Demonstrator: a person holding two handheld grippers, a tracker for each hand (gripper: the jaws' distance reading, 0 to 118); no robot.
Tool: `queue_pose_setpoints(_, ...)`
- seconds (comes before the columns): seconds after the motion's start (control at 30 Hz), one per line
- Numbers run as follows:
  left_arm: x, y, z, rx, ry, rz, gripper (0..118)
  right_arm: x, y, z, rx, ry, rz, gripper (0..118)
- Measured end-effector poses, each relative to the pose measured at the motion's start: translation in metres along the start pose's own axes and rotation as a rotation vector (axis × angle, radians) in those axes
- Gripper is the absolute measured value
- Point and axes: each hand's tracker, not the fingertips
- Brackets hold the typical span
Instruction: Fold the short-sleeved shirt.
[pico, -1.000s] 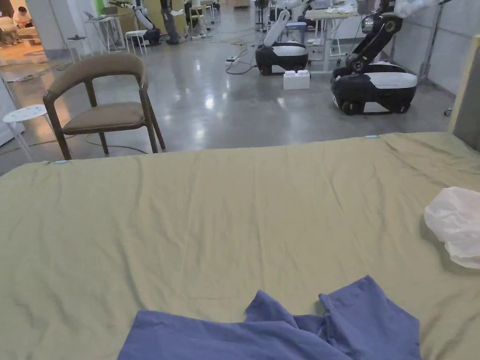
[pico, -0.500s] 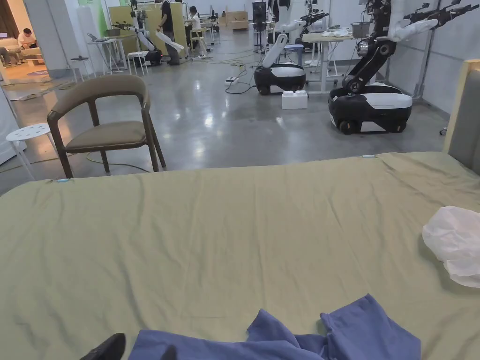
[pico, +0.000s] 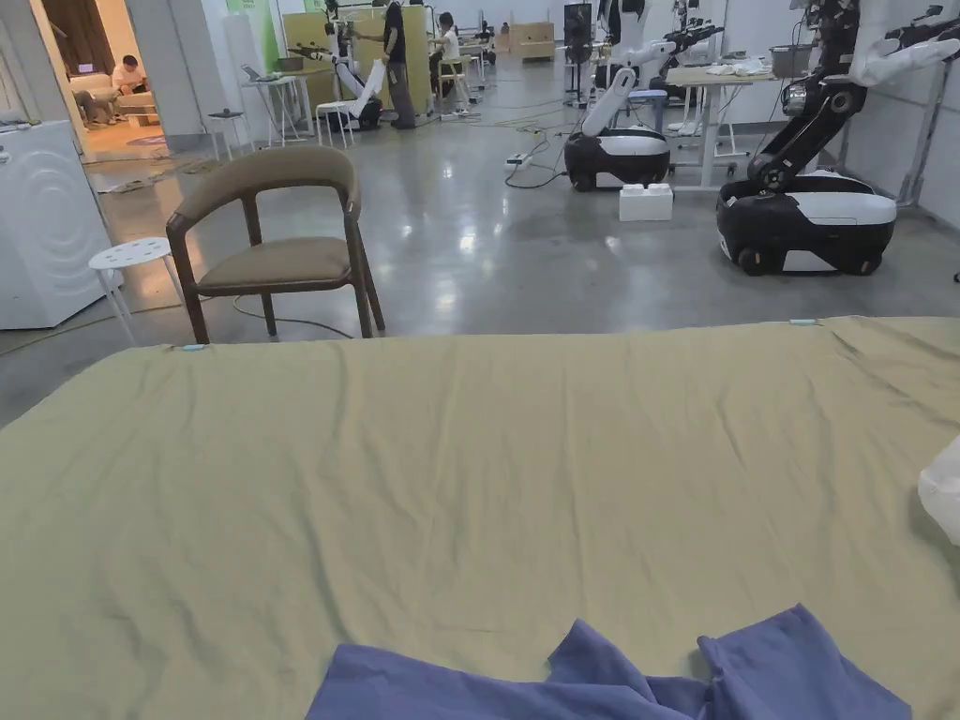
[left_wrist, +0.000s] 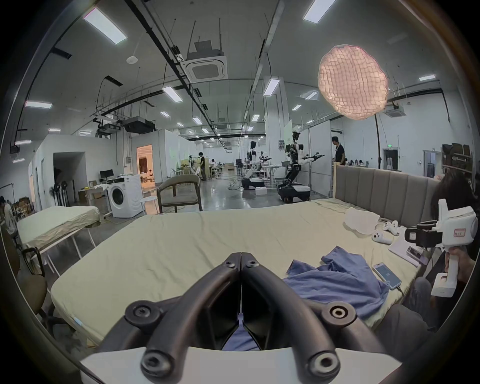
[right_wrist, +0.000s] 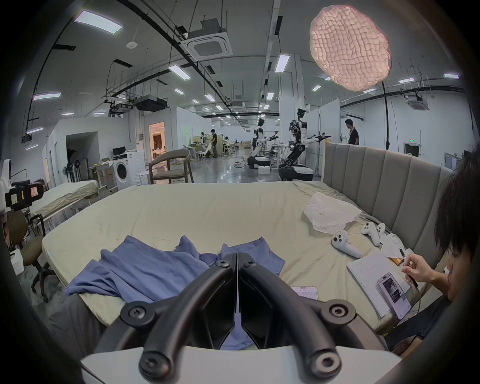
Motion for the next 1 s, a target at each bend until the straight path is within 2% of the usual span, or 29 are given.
queue_pose_setpoints(0.27, -0.004, -0.005, -0.022, -0.050, -0.009, 0.010, 0, -0.001, -0.002, 0.000, -0.012, -0.006, 0.022, 0)
queue_pose_setpoints(0.47, -0.015, -0.013, -0.059, -0.130, -0.058, 0.094, 0, 0.002, -0.006, -0.008, -0.040, -0.004, 0.013, 0)
queue_pose_setpoints(0.5, -0.020, -0.016, -0.073, -0.166, -0.076, 0.115, 3, 0.002, -0.007, -0.010, -0.045, -0.005, 0.011, 0)
queue_pose_setpoints(0.57, -0.030, -0.025, -0.111, -0.234, -0.113, 0.160, 22, 0.004, -0.011, -0.012, -0.059, -0.007, 0.008, 0)
queue_pose_setpoints(0.7, -0.038, -0.048, -0.195, -0.359, -0.117, 0.110, 60, 0.010, -0.022, -0.014, -0.098, -0.015, 0.003, 0)
queue_pose_setpoints(0.73, -0.039, -0.054, -0.214, -0.369, -0.128, 0.102, 65, 0.012, -0.025, -0.014, -0.109, -0.021, 0.001, 0)
queue_pose_setpoints(0.8, -0.044, -0.068, -0.256, -0.413, -0.143, 0.104, 65, 0.017, -0.031, -0.016, -0.133, -0.039, -0.001, 0)
queue_pose_setpoints(0.9, -0.049, -0.094, -0.309, -0.510, -0.119, 0.030, 66, 0.026, -0.038, -0.017, -0.167, -0.069, -0.014, 0)
queue_pose_setpoints(1.0, -0.058, -0.121, -0.348, -0.611, -0.095, 0.107, 66, 0.035, -0.044, -0.015, -0.192, -0.095, -0.030, 0)
